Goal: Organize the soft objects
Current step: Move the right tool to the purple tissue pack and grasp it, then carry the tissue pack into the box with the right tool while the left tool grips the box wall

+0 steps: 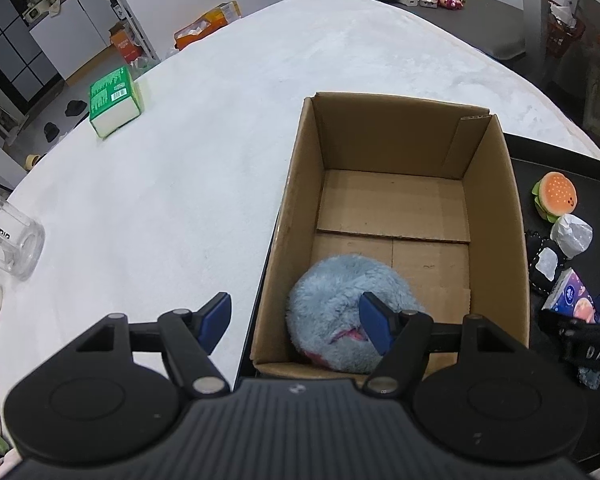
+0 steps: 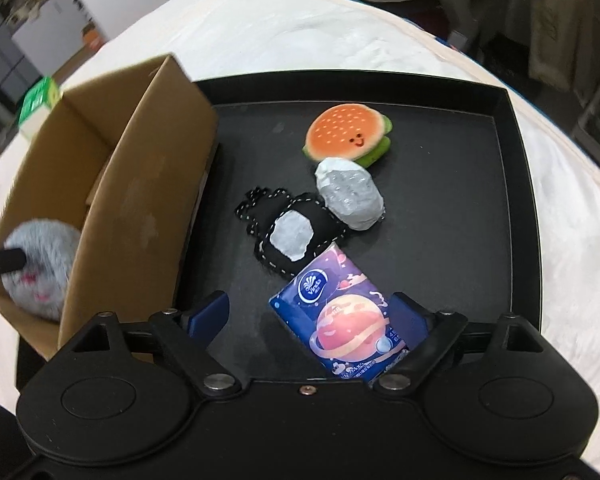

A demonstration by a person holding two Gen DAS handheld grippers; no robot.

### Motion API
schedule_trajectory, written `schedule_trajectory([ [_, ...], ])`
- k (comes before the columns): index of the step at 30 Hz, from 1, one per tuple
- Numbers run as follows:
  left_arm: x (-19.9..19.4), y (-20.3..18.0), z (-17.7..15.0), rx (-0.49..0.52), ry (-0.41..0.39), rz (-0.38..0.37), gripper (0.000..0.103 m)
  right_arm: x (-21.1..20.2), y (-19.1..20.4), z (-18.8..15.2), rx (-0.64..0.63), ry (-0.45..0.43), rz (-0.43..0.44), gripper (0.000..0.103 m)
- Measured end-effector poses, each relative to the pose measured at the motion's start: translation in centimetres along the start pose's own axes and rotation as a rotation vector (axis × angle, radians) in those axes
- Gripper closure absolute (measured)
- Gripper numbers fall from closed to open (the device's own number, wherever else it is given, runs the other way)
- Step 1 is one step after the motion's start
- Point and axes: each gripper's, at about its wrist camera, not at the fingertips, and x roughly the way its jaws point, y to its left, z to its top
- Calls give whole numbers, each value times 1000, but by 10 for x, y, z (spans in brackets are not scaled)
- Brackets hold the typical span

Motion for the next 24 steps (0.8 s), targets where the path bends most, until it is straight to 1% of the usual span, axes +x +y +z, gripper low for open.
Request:
schedule_trajectory([
  [2,0,-1,0,0,4,4,34,0,4,-1,-50,0,-29,15],
  [6,-1,-3,0,1,6,14,34,10,11,-4,-145,-2,-117,16],
  [8,-2,-4,1,2,5,13,34,13,9,-4,-164,-8,-152,28],
  [9,-3,-4,1,5,1,13,34,13,7,-4,-159,-12,-151,40],
  [10,-4,-4,1,8,-3,14,34,11,5,-3,-149,-15,-147,42],
  [14,-5,-2,0,12,-8,20,34,-2,1,-2,-137,-67,-110,45],
  [19,-11,2,-1,8,-22,19,34,-21,1,1,-114,-110,-85,45],
  [21,-14,4,-1,10,-27,19,34,-34,0,4,-103,-142,-58,45],
  [24,-17,7,-1,4,-33,2,34,-46,-1,7,-84,-165,-25,45],
])
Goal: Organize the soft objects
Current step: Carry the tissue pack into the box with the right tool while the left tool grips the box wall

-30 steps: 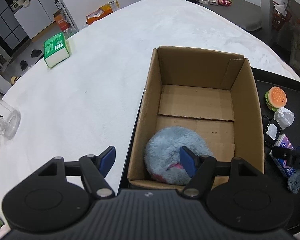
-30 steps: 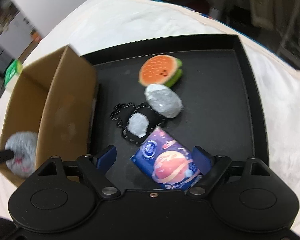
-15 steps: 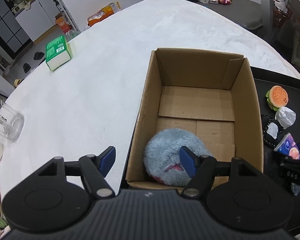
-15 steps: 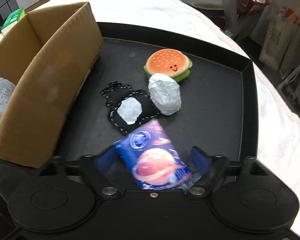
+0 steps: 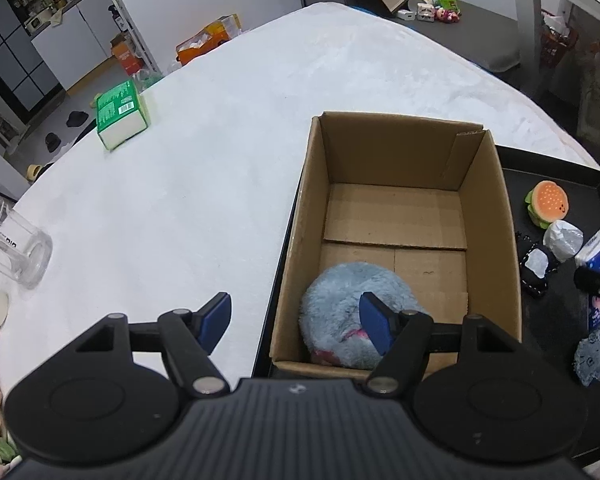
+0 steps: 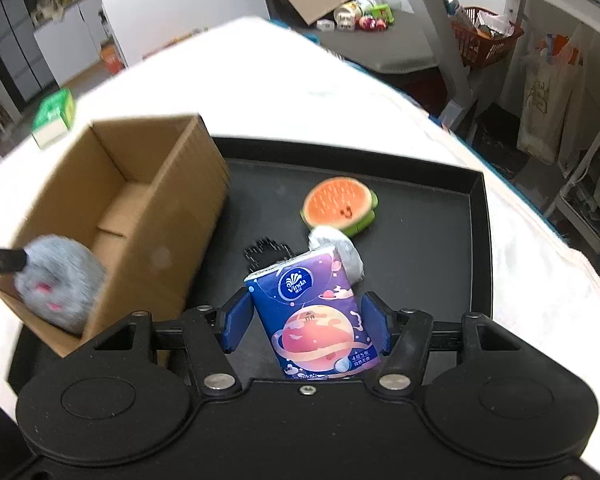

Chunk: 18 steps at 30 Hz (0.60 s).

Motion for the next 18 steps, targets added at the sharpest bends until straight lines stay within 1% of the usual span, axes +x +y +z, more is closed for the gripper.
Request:
schedule_trajectory([
  [6,-2,7,0,-2,-17,-37,34,-18,4,10,24,-50,42,45],
  [11,-1,15,-2,-14,-25,-74,34,-25,4,18,60,-93,70,45],
  [16,1,23,-5,3,-41,-121,34,-32,10,24,86,-136,102,45],
  [18,3,29,-8,-9,-41,-133,34,-34,13,26,97,-149,106,45],
])
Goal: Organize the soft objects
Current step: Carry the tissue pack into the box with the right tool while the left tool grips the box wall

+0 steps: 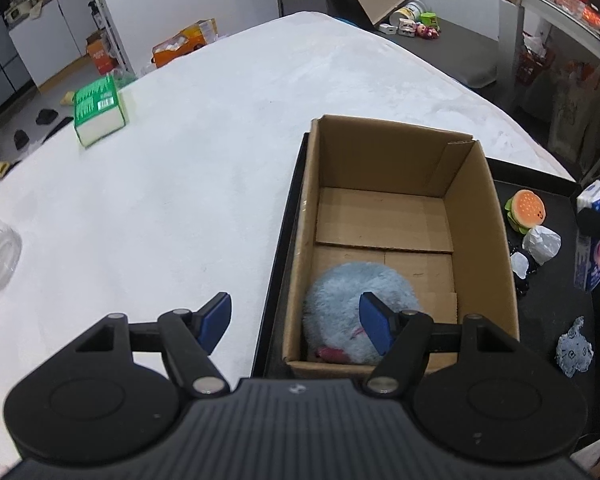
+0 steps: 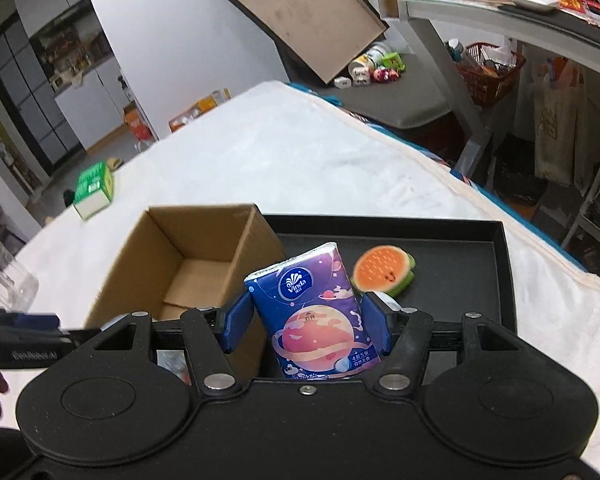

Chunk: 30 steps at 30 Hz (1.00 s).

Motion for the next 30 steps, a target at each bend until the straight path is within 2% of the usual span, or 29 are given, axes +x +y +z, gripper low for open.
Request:
schedule_trajectory([
  [8,12,26,-10,-64,-6,-79,41,-9,22,2,-24,-36,-15,45],
  [13,19,34,-13,-88,-21,-146,67,-8,40,4,-54,-49,-22,45],
  [18,28,39,-15,-91,-22,-211,82,0,56,4,-57,-48,-25,45],
  [24,34,44,-12,-150,-8,-245,83,8,80,3,-95,-45,-18,45],
  [30,37,45,-11,-138,9,-260,83,18,91,2,-85,-23,3,45],
])
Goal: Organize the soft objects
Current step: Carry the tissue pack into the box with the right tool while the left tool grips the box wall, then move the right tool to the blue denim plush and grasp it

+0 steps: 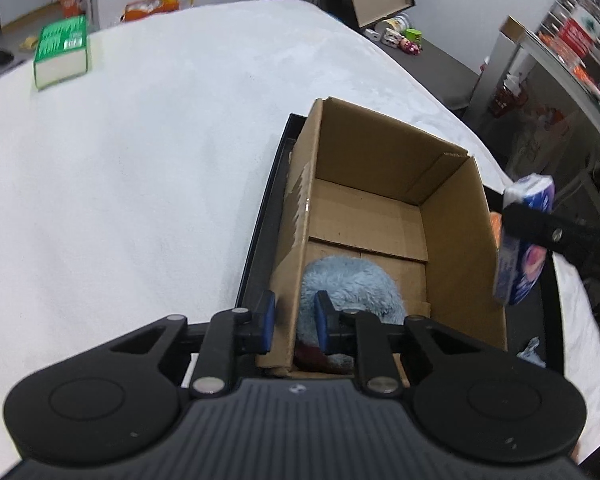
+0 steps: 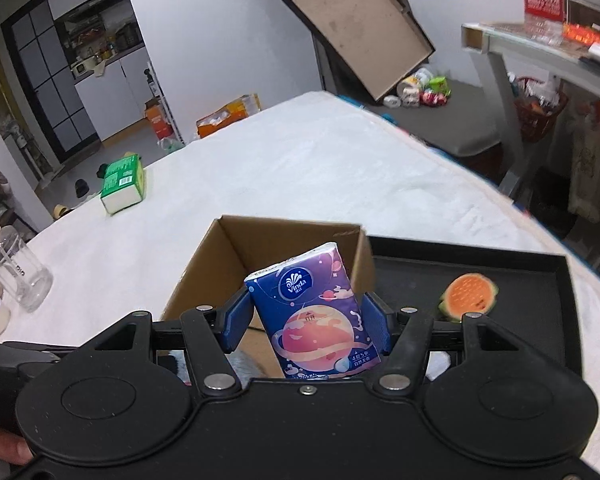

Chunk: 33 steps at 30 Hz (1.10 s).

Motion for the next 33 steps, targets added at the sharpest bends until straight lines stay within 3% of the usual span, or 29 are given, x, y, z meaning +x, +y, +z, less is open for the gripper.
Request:
schedule_trajectory([
  [10,7,21,5,-65,35,-63,81,17,33,8,-7,32,64,45],
  [14,7,24,4,-80,32,-92,85,24,37,13,35,41,93,44],
  [17,6,24,3,-68,24,-98,85,28,35,15,70,38,87,41],
  [21,6,26,4,-64,24,-97,85,26,30,14,115,26,136,26],
  [27,4,22,8,-64,35,-59,80,21,18,9,124,34,90,24],
  [33,-4,10,11,-34,24,12,58,5,4,8,115,35,45,22],
])
